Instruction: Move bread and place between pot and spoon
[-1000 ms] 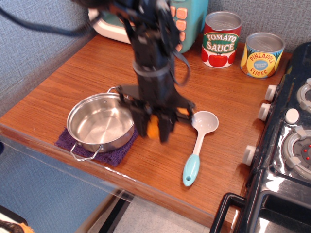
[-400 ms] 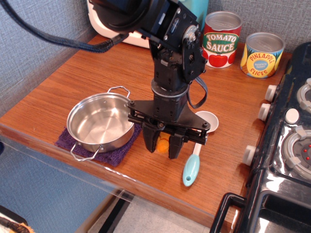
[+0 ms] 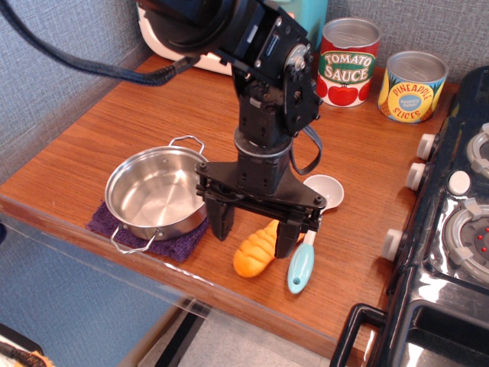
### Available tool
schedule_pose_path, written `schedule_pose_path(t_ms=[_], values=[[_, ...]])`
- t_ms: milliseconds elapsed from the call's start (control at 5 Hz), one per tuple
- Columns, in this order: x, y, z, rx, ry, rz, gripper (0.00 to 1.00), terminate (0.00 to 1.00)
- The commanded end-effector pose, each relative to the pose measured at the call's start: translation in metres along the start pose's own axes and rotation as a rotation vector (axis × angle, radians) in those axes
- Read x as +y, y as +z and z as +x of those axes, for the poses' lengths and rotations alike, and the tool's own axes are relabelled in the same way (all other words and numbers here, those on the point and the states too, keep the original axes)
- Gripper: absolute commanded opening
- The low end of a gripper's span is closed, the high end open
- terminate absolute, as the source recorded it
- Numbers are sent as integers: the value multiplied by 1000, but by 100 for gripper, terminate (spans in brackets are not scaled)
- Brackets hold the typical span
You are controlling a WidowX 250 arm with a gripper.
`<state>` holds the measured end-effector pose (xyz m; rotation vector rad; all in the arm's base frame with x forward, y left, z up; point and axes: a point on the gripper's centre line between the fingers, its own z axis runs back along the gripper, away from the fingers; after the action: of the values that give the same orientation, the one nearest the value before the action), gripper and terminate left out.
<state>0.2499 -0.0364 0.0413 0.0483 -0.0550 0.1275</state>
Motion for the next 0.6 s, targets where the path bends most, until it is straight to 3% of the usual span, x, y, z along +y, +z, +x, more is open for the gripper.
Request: schedule_pose_path(t_ms=[0, 400], values=[[11, 25, -1, -50, -11, -7, 100, 0], [11, 27, 4, -43, -30, -11, 100, 0]])
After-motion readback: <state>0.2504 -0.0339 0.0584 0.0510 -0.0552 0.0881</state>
